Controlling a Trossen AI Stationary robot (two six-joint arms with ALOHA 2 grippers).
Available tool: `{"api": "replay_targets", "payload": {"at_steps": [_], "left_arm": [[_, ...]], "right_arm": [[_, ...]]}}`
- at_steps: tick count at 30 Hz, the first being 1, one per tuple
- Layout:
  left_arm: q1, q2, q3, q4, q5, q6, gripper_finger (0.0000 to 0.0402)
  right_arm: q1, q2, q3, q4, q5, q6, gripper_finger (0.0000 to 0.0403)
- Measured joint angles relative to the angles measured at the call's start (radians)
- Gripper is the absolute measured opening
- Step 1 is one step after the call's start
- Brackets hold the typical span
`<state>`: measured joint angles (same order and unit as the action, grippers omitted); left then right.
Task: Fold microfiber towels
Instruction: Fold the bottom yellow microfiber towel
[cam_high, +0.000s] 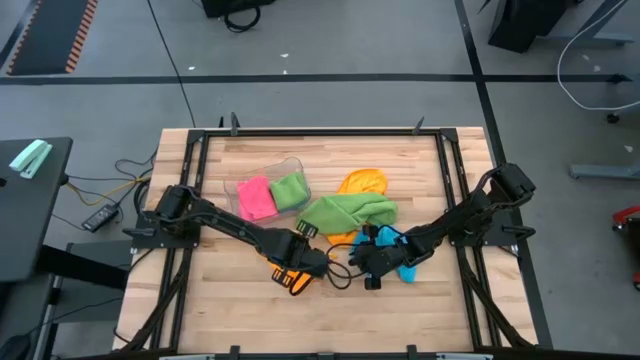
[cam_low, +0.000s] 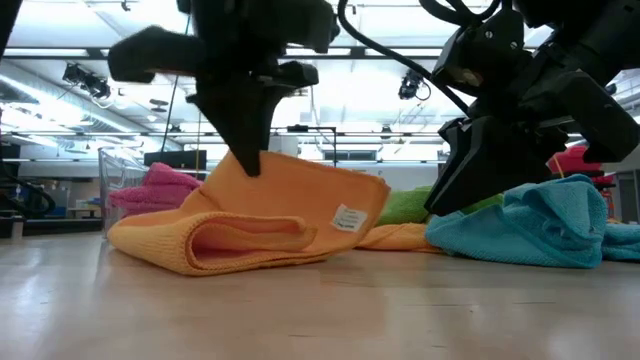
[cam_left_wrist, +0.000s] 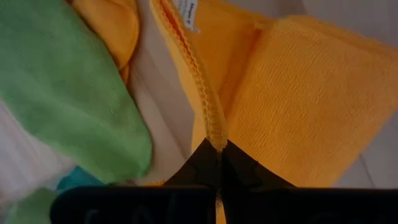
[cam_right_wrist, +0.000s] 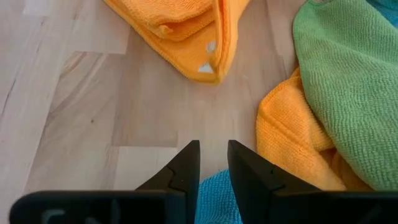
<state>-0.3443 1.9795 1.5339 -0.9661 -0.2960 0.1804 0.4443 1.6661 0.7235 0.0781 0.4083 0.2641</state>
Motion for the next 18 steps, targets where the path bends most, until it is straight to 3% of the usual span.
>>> {"api": "replay_targets", "payload": {"at_steps": [8, 18], "left_arm": [[-0.026, -0.006, -0.172, 0.095, -0.045, -0.013, 0.0010], [-0.027, -0.160, -0.356, 0.250, -0.096, -0.017, 0.0010]], "right_arm": [[0.017, 0.000, 0.000, 0.053, 0.000, -0.029, 0.0092], [0.016, 0.000, 0.000, 0.198, 0.000, -0.131, 0.0092]]}}
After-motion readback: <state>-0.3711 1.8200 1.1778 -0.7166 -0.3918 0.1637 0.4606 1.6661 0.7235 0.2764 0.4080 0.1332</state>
